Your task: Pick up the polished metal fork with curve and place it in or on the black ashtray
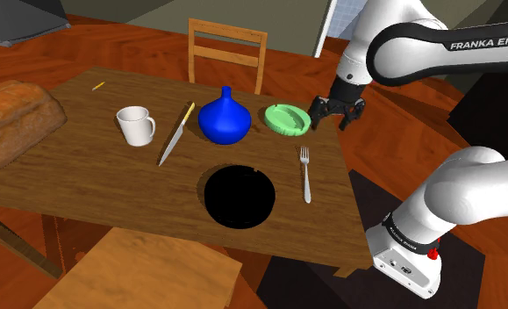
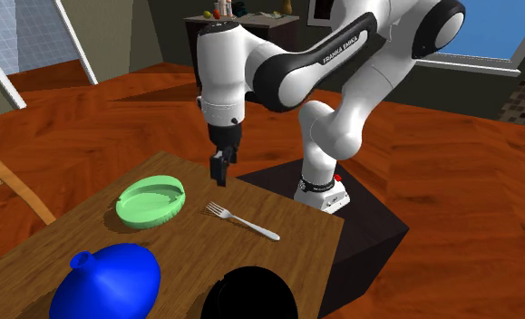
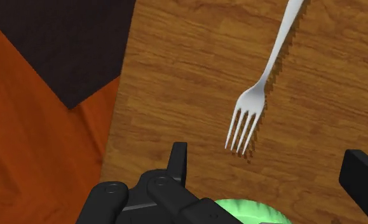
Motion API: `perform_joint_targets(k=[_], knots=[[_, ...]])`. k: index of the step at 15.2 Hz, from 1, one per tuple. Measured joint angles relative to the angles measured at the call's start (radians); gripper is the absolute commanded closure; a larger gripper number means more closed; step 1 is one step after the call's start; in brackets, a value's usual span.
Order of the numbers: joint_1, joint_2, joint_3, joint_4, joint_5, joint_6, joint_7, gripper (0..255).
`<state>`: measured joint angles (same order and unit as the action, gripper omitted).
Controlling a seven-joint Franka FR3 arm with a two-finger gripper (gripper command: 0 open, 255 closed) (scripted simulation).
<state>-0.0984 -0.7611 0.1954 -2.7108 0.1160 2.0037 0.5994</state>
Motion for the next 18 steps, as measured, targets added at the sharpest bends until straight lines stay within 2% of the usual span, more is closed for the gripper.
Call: perform_joint_targets(k=[3,7,15,18], knots=[[-0.019,0.051,0.052,-0.07,0.032,0.126,0.109,0],[-0.056,0.19,0.133,-0.112,0.062,0.311,0.263,0],[-0.081,0.315,0.176,-0.155,0.064,0.483,0.318,0],[-0.083,0.333,0.18,-0.163,0.063,0.51,0.321,0]])
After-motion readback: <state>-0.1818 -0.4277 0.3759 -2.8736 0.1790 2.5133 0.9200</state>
